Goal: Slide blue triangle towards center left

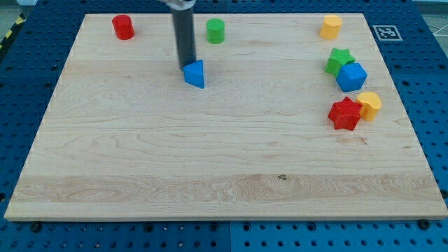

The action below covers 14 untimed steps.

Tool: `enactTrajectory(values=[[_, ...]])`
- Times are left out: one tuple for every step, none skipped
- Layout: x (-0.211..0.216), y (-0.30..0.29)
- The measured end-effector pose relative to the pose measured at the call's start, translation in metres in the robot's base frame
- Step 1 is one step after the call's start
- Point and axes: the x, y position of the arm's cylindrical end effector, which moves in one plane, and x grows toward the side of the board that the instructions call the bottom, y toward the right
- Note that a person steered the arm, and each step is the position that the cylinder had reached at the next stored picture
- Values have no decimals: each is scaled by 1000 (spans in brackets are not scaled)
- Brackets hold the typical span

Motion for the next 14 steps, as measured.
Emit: enactTrajectory(values=[[-3,2],[-22,41],[-18,77],[4,80],[8,40],[1,-20],[1,-46],[0,-26],[4,10],[9,-6],[9,-49],[14,-83],[15,-73],[20,-24]])
